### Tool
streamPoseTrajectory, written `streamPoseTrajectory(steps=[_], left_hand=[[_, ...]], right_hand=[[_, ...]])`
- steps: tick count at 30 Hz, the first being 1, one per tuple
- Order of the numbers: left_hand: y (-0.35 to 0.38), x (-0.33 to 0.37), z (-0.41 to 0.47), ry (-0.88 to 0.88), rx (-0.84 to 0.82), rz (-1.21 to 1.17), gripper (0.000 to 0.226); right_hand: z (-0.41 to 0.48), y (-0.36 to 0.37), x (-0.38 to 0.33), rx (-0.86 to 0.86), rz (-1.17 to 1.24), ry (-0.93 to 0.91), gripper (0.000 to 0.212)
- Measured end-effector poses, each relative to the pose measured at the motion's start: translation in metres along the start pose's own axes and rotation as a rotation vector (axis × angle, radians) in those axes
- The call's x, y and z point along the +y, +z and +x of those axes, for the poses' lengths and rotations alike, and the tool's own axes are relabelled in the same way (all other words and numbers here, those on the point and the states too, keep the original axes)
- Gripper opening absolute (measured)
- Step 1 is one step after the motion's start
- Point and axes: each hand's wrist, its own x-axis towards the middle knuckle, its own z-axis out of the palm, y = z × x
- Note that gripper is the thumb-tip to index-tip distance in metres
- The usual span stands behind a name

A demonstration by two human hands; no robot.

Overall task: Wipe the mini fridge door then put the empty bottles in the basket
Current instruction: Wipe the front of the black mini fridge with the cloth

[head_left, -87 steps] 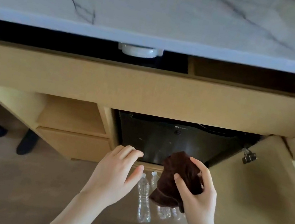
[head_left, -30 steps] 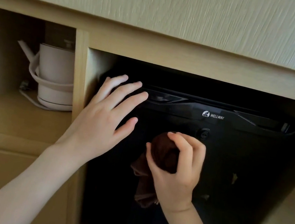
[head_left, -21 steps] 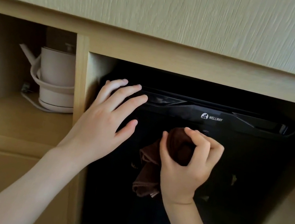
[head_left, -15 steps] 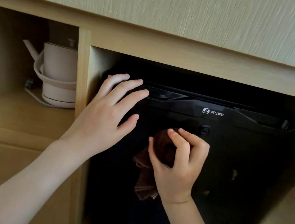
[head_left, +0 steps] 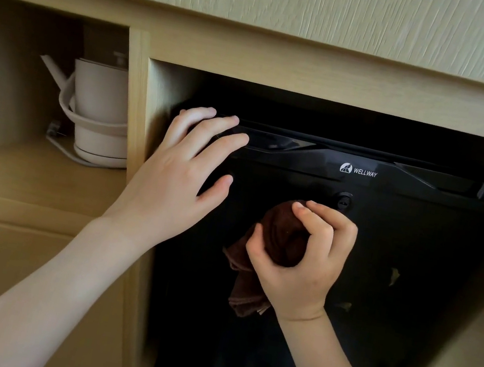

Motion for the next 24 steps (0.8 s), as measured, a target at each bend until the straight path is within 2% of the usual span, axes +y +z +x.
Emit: streamPoseTrajectory(steps=[6, 11, 17, 24], left_hand=[[0.0, -0.001, -0.001, 0.004, 0.001, 0.003, 0.046], [0.001, -0.001, -0.001, 0.007, 0.004, 0.007, 0.046], [0.003, -0.001, -0.001, 0.007, 0.008, 0.018, 0.045], [0.005, -0.002, -0.001, 0.007, 0.03, 0.021, 0.045]], right_hand=[[-0.001, -0.001, 0.001, -0.006, 0.048, 0.035, 0.051], [-0.009, -0.005, -0.005, 0.012, 0.002, 0.055, 0.044], [-0.021, -0.003, -0.021, 0.014, 0.018, 0.191, 0.041], [-0.015, 0.006, -0.019, 0.057, -0.015, 0.137, 0.041]])
